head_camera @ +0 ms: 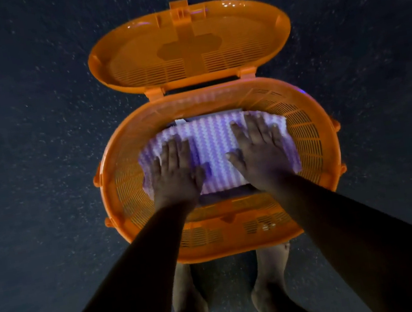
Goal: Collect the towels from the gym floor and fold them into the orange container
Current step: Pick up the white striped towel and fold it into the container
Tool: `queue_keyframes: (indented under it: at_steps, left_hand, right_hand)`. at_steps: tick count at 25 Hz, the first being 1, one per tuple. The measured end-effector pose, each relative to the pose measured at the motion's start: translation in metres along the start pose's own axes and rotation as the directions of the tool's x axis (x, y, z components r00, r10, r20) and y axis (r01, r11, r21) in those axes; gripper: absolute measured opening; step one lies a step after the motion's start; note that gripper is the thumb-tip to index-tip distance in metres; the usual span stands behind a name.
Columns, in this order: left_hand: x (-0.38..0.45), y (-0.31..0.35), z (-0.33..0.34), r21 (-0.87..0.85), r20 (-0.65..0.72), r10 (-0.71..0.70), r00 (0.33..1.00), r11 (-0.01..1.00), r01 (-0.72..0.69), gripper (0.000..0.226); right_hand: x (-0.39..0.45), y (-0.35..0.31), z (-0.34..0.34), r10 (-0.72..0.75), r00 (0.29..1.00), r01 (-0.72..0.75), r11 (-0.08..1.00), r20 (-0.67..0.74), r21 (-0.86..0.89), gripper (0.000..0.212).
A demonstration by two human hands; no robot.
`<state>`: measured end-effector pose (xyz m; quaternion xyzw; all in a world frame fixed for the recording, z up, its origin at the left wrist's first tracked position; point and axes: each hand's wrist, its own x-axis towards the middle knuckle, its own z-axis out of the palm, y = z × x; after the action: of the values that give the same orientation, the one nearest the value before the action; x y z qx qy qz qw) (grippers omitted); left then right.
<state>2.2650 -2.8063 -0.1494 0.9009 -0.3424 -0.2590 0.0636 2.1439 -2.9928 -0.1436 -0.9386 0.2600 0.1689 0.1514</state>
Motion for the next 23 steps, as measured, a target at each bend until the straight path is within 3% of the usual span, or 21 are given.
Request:
queue_keyframes:
  at_steps: [2, 7, 14, 19, 21, 23]
  left_hand:
    - [0.017, 0.005, 0.019, 0.058, -0.009, 0.043, 0.999, 0.997, -0.042, 0.082]
    - [0.043, -0.021, 0.075, 0.087, -0.112, 0.075, 0.991, 0.994, -0.065, 0.085]
    - [0.042, -0.023, 0.06, 0.134, -0.081, 0.059, 0.995, 0.99, -0.048, 0.089]
    - [0.045, -0.03, 0.079, 0.155, -0.144, 0.105, 0.984, 0.984, -0.083, 0.087]
    - [0.043, -0.026, 0.067, 0.168, -0.081, 0.107, 0.991, 0.981, -0.092, 0.089]
    - [0.039, -0.018, 0.036, 0.169, 0.136, 0.035, 0.99, 0.984, -0.058, 0.098]
  right_hand:
    - [0.01, -0.002, 0.024, 0.037, 0.998, -0.036, 0.999, 0.051, -0.02, 0.083]
    - [0.025, 0.017, 0.079, 0.096, 0.995, -0.097, 0.995, 0.025, 0.007, 0.085]
    - [0.025, 0.019, 0.069, 0.097, 0.995, -0.097, 0.995, 0.007, -0.022, 0.093]
    - [0.029, 0.021, 0.088, 0.093, 0.996, -0.093, 0.996, 0.016, -0.009, 0.092]
    - [0.028, 0.018, 0.076, 0.098, 0.994, -0.097, 0.995, 0.049, -0.018, 0.092]
    - [0.025, 0.014, 0.049, 0.098, 0.98, -0.1, 0.995, 0.172, -0.001, 0.095]
